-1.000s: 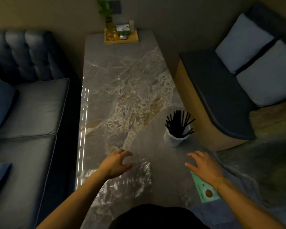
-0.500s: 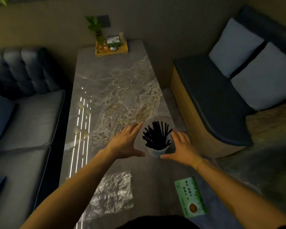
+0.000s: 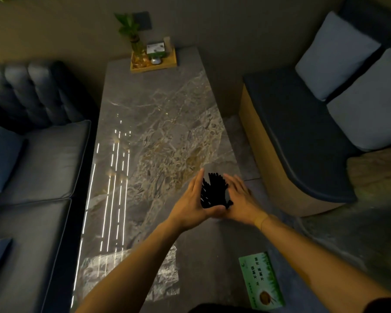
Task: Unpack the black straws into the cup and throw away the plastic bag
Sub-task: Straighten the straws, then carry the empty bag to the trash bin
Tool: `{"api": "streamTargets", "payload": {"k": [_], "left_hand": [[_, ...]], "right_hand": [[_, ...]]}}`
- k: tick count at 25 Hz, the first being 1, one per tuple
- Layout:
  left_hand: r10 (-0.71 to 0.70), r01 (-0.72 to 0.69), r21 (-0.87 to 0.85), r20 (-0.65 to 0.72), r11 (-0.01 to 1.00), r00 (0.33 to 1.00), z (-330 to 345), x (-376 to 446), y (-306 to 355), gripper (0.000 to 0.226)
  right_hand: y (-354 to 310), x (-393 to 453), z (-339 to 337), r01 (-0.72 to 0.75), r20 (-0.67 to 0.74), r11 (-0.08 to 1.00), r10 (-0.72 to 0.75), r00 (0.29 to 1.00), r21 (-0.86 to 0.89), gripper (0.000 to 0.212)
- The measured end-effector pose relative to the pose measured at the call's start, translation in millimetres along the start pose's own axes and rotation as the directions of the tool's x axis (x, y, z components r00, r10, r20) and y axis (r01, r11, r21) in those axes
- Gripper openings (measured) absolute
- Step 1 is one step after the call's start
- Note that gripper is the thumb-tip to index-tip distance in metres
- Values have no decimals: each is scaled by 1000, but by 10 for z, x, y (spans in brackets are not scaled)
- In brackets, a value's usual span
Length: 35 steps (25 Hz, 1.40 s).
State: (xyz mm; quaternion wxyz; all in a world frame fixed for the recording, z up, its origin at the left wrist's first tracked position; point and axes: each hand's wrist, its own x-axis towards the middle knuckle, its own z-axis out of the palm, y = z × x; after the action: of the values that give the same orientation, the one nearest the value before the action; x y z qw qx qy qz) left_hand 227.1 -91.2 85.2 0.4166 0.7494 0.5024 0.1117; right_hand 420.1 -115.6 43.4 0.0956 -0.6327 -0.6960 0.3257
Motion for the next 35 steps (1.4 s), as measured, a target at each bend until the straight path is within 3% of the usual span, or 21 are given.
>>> {"api": "streamTargets", "payload": {"k": [7, 11, 13, 17, 19, 21, 24, 27, 31, 35], "left_hand": [[-37, 33, -175, -22, 984, 999, 99, -16, 175, 113], [-77, 72, -298, -3, 952, 997, 105, -8, 298, 112], [-101, 102, -384, 23, 918, 995, 107, -15, 372, 112], [-148, 144, -555, 38, 819, 988, 44, -53, 441, 102], [-140, 125, -539, 13, 833, 990, -34, -75, 413, 91], [-122, 104, -486, -4, 868, 993, -109, -112, 375, 81], [-89, 71, -382, -31, 922, 996, -166, -171, 345, 77], [-70, 44, -318, -72, 947, 995, -155, -216, 302, 80], [-80, 63, -319, -39, 946, 996, -139, -234, 262, 90], [-132, 135, -427, 37, 894, 991, -82, -225, 283, 104]], "right_hand": [[-170, 163, 30, 81, -105, 996, -75, 992, 50, 85], [-262, 169, 115, 108, -232, 992, -92, 968, 58, 66], [-279, 163, 156, 93, -320, 994, -69, 945, 62, 56], [-326, 139, 157, 15, -354, 983, 53, 934, 185, 57], [-402, 125, 120, 16, -433, 968, 97, 896, 250, 48], [-484, 125, 68, 34, -475, 958, 109, 873, 283, 53], [-573, 125, 6, 80, -461, 966, 44, 886, 245, 51], [-599, 94, 37, 74, -424, 983, 3, 906, 166, 34], [-551, 92, 135, 34, -375, 995, 3, 927, 92, 42], [-526, 124, 144, 53, -359, 998, -61, 931, -31, 45]]}}
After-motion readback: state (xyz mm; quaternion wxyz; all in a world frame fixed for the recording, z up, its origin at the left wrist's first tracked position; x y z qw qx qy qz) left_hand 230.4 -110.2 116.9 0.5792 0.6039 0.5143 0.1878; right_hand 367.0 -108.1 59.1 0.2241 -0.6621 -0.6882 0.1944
